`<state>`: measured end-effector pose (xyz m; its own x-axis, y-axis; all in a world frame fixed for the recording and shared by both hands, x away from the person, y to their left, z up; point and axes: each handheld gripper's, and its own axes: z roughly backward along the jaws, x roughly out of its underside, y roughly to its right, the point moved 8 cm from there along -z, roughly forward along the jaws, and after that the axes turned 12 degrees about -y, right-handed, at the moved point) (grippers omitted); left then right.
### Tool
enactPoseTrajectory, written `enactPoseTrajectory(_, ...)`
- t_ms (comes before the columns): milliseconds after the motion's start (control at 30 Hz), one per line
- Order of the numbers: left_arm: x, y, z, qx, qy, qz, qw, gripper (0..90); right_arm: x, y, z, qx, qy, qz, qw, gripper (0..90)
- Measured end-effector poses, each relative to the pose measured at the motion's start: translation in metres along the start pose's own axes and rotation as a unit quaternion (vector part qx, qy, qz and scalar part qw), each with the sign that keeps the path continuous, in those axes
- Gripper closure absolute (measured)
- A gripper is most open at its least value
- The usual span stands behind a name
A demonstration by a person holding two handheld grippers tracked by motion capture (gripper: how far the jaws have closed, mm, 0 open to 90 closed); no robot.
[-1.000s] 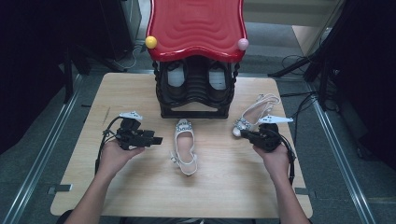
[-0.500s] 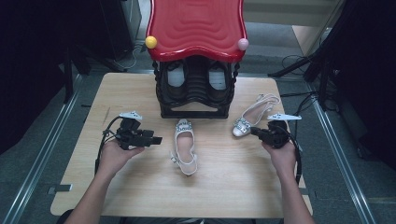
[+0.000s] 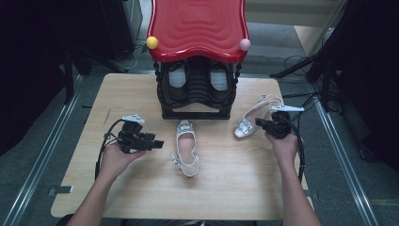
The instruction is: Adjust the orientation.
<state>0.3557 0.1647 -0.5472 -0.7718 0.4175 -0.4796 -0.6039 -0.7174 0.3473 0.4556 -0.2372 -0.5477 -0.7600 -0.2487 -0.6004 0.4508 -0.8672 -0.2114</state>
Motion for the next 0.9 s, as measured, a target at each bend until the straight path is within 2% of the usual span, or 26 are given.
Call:
enactPoseTrajectory(67, 0.002, 0.0, 0.001, -0.001, 0.003, 0.001, 1.0, 40.7, 0.0, 0.0, -0.004, -0.004, -0.008, -0.004, 0.9999, 90.0)
enactPoseTrajectory(200, 0.005, -0.001, 0.006, -0.002, 0.009, 0.005, 1.0, 40.5, -0.001, -0.001, -0.012, 0.01, -0.025, 0.004, 0.9996, 90.0)
enactPoseTrajectory(333, 0.009, -0.004, 0.008, -0.002, 0.011, 0.011, 0.9999, 40.1, -0.002, -0.003, -0.014, -0.01, -0.031, -0.007, 0.9995, 90.0)
enactPoseTrajectory(600, 0.014, -0.008, 0.012, -0.005, 0.015, 0.021, 0.9997, 39.5, -0.008, -0.012, -0.02, -0.01, -0.032, 0.006, 0.9994, 90.0)
enactPoseTrajectory(900, 0.015, -0.008, 0.012, -0.004, 0.02, 0.024, 0.9995, 39.4, -0.013, -0.013, -0.024, -0.009, -0.028, -0.006, 0.9995, 90.0)
